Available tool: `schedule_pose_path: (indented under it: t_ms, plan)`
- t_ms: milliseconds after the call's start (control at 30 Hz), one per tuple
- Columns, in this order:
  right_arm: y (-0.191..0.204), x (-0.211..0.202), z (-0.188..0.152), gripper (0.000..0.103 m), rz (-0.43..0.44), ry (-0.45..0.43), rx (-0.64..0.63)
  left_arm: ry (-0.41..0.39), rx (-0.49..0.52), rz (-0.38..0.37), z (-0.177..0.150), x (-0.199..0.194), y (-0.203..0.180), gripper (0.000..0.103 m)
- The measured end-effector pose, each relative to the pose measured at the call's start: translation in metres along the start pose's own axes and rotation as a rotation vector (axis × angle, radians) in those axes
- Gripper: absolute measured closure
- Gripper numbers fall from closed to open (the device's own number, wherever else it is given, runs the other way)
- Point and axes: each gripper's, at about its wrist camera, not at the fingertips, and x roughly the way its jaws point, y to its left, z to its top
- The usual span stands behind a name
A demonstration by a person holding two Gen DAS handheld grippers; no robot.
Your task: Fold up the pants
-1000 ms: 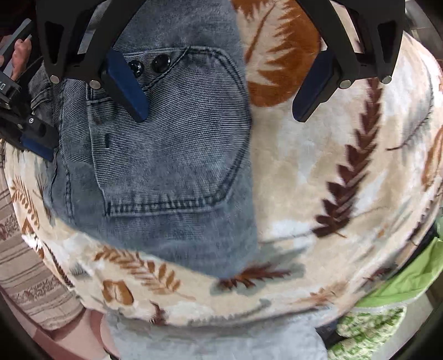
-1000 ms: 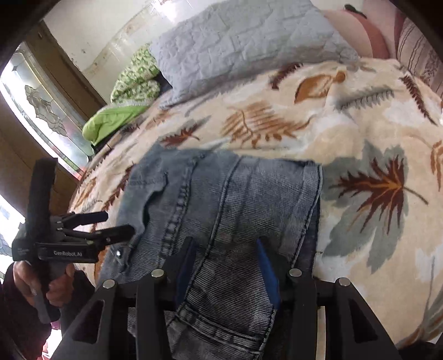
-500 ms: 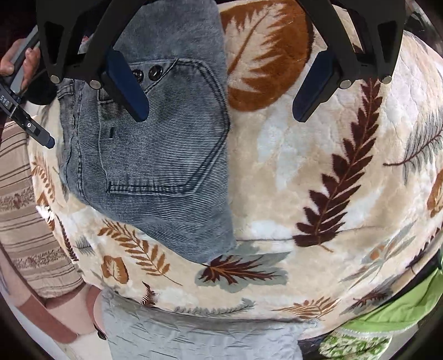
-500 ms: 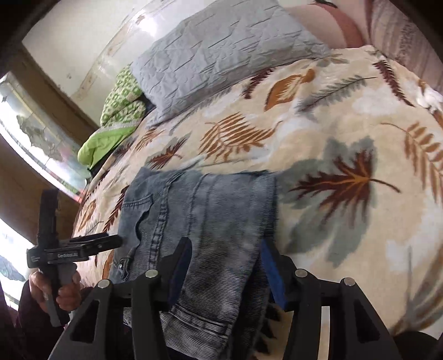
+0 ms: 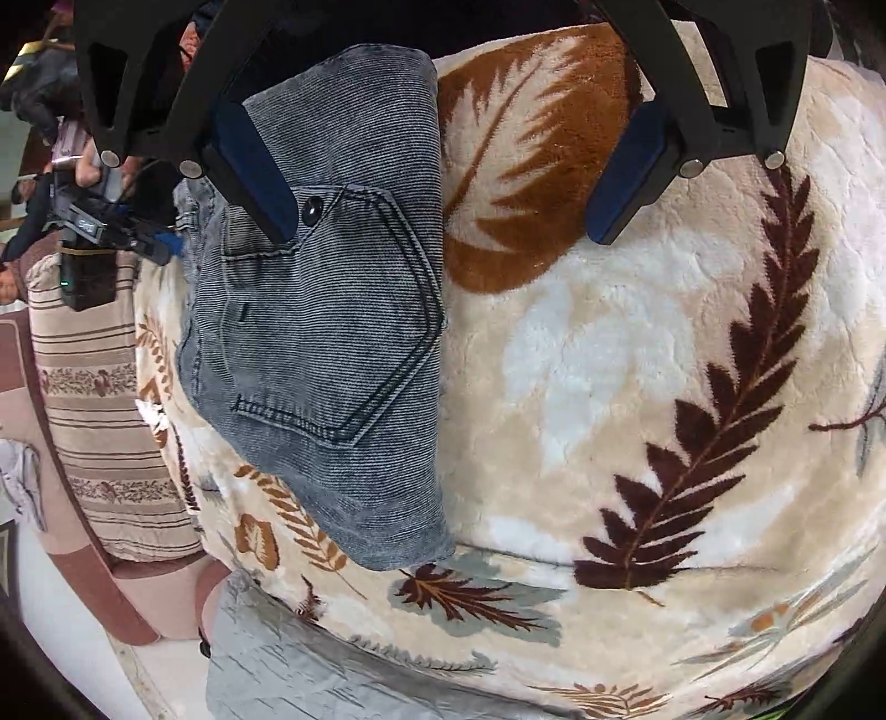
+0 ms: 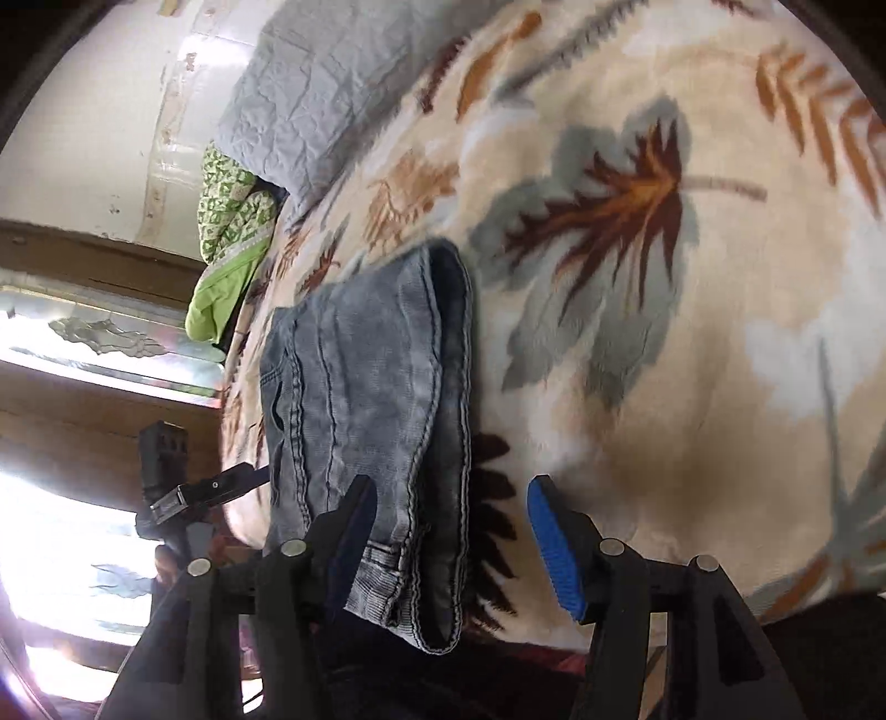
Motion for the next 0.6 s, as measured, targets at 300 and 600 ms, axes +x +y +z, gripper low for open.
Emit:
schedule_pose_path:
  t_ms: [300, 600]
  plan:
    - [-0.026, 0.016, 0.006, 0.036, 0.217, 0.062, 0.145, 0.031, -0.006, -0.13, 0.012, 0.01, -0.01, 0.0]
    - [0.003, 0.043, 0.016, 0.034, 0.246, 0.079, 0.038, 0.079, 0.09, -0.145, 0.022, 0.033, -0.043, 0.0]
